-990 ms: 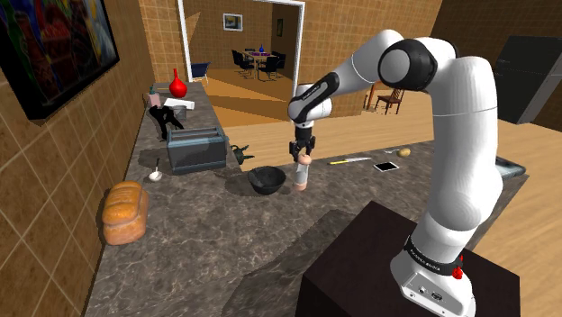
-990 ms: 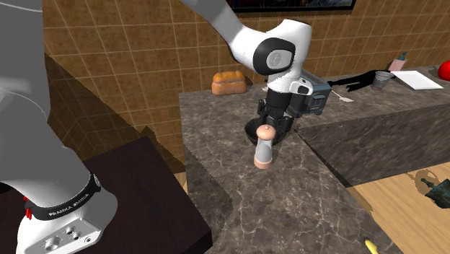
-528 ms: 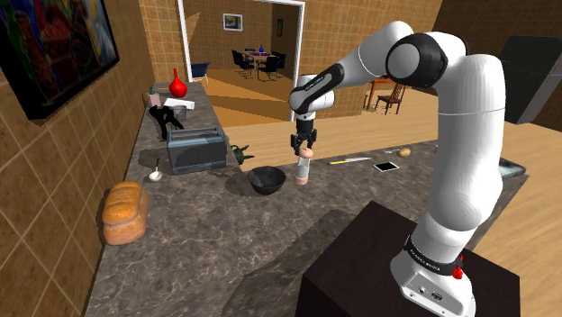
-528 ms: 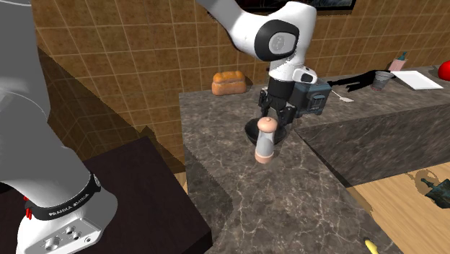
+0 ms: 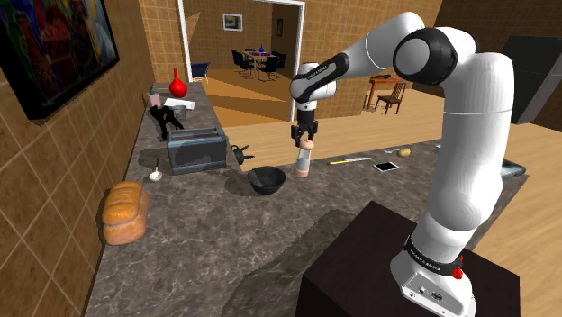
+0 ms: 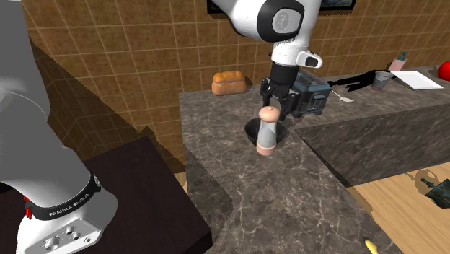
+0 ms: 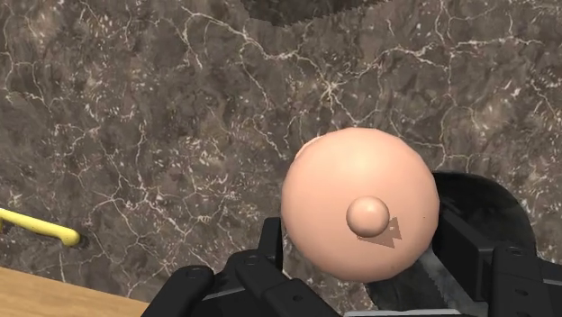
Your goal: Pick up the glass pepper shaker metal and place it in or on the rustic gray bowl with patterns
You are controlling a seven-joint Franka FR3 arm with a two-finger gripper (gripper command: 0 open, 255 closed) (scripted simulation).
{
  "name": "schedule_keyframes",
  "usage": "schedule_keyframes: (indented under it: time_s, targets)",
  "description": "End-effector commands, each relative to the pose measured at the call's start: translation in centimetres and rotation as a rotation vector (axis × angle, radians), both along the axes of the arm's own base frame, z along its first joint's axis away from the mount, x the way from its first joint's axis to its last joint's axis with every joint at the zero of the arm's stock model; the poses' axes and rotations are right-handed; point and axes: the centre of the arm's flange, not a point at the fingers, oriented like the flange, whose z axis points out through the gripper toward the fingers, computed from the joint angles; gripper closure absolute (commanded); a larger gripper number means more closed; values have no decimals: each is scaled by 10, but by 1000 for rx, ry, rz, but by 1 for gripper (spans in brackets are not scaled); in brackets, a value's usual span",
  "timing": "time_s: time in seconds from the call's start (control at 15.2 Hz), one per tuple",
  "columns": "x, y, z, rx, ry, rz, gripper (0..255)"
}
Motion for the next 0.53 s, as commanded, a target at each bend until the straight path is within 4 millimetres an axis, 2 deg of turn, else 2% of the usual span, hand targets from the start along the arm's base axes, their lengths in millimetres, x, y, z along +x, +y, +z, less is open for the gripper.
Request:
schedule_keyframes:
  time_s: [0.0, 0.4, 0.46]
  targets:
    - [-1, 0, 11, 0, 0, 0, 255]
    - [-1, 0, 40, 0, 0, 0, 255]
    - [9, 7, 45, 0, 0, 0, 255]
